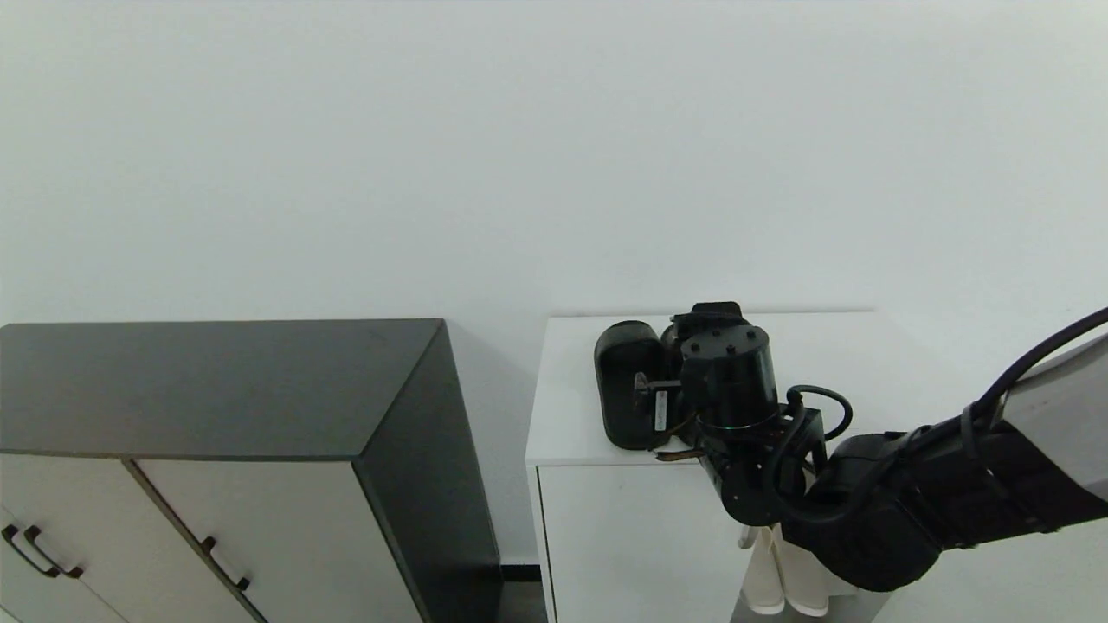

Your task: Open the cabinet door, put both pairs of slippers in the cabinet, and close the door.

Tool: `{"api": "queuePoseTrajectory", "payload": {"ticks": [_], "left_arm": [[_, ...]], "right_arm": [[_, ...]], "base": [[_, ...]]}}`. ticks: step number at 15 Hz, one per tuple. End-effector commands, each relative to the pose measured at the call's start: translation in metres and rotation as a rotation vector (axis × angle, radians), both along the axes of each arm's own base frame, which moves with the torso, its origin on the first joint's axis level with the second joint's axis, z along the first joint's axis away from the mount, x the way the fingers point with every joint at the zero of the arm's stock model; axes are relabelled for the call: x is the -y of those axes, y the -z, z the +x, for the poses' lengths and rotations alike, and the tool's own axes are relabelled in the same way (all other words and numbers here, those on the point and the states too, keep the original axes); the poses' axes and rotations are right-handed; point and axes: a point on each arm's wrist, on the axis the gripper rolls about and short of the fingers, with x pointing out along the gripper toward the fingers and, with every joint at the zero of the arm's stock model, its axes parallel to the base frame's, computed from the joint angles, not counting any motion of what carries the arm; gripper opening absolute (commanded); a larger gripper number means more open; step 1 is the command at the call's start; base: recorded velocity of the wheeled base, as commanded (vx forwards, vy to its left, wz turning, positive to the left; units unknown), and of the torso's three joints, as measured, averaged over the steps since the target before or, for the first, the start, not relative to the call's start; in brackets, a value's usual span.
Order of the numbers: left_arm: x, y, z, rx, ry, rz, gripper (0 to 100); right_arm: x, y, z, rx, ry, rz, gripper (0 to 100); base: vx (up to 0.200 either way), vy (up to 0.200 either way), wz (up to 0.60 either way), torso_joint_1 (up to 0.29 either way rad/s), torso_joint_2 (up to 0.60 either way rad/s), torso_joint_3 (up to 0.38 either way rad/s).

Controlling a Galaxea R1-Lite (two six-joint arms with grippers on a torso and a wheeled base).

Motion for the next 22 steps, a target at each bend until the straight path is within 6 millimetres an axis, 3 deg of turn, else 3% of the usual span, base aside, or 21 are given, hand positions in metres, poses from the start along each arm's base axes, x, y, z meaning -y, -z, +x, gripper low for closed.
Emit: {"api": "queuePoseTrajectory", "payload": {"ticks": [1, 6, 8, 18, 19, 22], "left_arm": [[0.000, 0.000, 0.000, -0.001, -0.001, 0.000, 0], [0.000, 0.000, 0.000, -0.001, -0.001, 0.000, 0], [0.000, 0.000, 0.000, -0.001, -0.001, 0.000, 0], [0.000, 0.000, 0.000, -0.001, -0.001, -0.002, 0], [0.000, 0.000, 0.000, -0.001, -0.001, -0.002, 0], [0.000, 0.000, 0.000, -0.001, -0.002, -0.002, 0]], "right_arm": [[-0.002, 0.018, 0.005, -0.038, -0.007, -0.012, 100], [-0.002, 0.034, 0.016, -0.067, -0.010, -0.015, 100], [-0.002, 0.037, 0.036, -0.036, 0.021, 0.011, 100], [-0.015, 0.045, 0.086, 0.022, 0.038, 0.006, 100], [-0.016, 0.045, 0.089, 0.028, 0.040, 0.000, 0], [-0.016, 0.045, 0.091, 0.032, 0.039, -0.017, 0]], "base": [[0.000, 0.000, 0.00, 0.000, 0.00, 0.000], [0.000, 0.000, 0.00, 0.000, 0.00, 0.000], [0.000, 0.000, 0.00, 0.000, 0.00, 0.000], [0.000, 0.000, 0.00, 0.000, 0.00, 0.000], [0.000, 0.000, 0.00, 0.000, 0.00, 0.000], [0.000, 0.000, 0.00, 0.000, 0.00, 0.000]]}}
